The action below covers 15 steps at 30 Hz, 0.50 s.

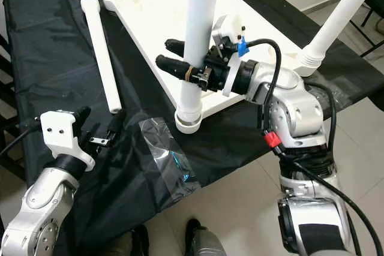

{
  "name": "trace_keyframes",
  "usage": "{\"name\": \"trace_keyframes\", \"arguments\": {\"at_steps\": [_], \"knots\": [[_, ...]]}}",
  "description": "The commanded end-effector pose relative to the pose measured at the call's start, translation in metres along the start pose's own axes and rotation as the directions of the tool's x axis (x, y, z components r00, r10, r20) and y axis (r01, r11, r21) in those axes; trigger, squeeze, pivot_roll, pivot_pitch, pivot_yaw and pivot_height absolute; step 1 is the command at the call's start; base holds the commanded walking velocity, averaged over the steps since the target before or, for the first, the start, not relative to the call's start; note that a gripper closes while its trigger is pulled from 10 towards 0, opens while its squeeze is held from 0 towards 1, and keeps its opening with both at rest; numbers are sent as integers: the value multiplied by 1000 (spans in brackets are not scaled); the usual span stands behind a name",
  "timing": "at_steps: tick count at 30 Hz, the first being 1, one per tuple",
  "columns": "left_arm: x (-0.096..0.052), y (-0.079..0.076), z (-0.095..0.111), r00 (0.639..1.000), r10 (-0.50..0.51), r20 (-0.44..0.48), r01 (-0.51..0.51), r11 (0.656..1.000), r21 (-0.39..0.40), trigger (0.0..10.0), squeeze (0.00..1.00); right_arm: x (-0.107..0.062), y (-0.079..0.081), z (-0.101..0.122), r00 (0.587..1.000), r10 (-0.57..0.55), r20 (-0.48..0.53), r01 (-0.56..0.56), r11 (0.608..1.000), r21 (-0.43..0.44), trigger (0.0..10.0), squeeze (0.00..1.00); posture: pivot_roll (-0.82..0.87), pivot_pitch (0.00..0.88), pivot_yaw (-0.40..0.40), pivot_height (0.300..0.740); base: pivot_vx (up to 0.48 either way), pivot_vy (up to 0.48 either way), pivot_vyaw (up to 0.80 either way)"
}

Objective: Building children table

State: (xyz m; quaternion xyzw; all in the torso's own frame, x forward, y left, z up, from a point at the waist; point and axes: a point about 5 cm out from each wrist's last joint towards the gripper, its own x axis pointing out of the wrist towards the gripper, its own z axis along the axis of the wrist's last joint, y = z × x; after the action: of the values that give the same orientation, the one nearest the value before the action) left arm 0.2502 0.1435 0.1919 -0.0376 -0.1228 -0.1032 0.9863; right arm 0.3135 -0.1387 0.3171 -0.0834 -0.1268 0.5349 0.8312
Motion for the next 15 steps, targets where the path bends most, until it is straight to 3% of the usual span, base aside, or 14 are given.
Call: {"name": "trace_keyframes", "arguments": {"at_steps": [1, 15], "knots": [[-2, 2, -4, 1000, 13, -13, -13, 1000, 7, 10000, 0, 1, 7, 1, 999, 35, 16, -35, 999, 5, 10000, 0, -23, 341, -19, 740, 0, 0, 0], [-2, 2, -4, 1000, 11, -13, -11, 1000, 7, 10000, 0, -1, 9, -2, 999, 42, -23, -42, 999, -2, 10000, 0, -28, 343, -20, 740, 0, 0, 0]]}}
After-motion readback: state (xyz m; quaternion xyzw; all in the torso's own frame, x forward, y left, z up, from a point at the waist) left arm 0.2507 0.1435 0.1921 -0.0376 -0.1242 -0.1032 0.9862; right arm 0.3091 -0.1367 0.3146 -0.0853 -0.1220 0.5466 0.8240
